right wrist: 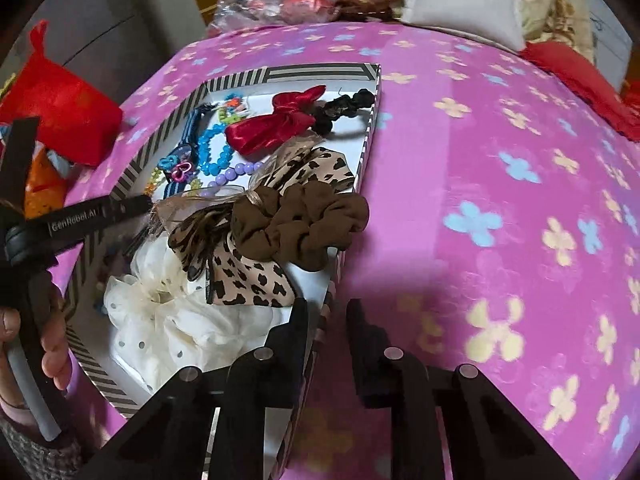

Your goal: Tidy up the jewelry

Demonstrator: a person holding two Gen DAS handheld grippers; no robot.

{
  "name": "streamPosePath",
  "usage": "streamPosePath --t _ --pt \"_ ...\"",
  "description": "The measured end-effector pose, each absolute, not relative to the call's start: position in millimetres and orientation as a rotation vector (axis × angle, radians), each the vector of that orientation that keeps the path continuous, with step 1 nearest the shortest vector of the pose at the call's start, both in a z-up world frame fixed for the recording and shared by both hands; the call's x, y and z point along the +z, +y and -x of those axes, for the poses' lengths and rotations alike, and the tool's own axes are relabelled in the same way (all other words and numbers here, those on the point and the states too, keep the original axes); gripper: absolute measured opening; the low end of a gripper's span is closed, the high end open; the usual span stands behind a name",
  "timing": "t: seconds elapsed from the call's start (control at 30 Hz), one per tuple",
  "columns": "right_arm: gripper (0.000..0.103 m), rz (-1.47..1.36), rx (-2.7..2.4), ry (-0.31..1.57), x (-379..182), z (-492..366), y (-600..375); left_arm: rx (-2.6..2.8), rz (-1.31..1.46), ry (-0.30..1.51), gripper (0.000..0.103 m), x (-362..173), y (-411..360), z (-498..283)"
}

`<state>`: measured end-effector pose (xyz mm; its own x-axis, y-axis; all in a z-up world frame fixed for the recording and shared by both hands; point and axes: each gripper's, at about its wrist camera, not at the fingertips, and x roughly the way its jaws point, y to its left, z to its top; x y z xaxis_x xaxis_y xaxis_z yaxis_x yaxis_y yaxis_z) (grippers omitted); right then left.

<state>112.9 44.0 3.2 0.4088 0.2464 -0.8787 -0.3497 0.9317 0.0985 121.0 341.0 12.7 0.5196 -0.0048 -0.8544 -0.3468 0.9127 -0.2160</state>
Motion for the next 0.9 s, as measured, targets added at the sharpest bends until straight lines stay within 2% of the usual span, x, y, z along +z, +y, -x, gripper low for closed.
streamPosePath --t 0.33,0.47,0.9 --pt "0.014 0.063 0.223 1.066 9.6 -109.8 26.2 -0.029 0.366 1.003 0.048 14.6 254.0 -133.2" --pt "0.014 0.189 0.108 0.983 11.2 -95.1 9.8 -0.115 0.350 0.971 0.048 18.5 224.0 -127.7" --pt "0.014 0.151 0.087 0.938 22.8 -102.3 -24.3 -0.064 0.178 0.756 0.048 78.8 175.8 -33.4"
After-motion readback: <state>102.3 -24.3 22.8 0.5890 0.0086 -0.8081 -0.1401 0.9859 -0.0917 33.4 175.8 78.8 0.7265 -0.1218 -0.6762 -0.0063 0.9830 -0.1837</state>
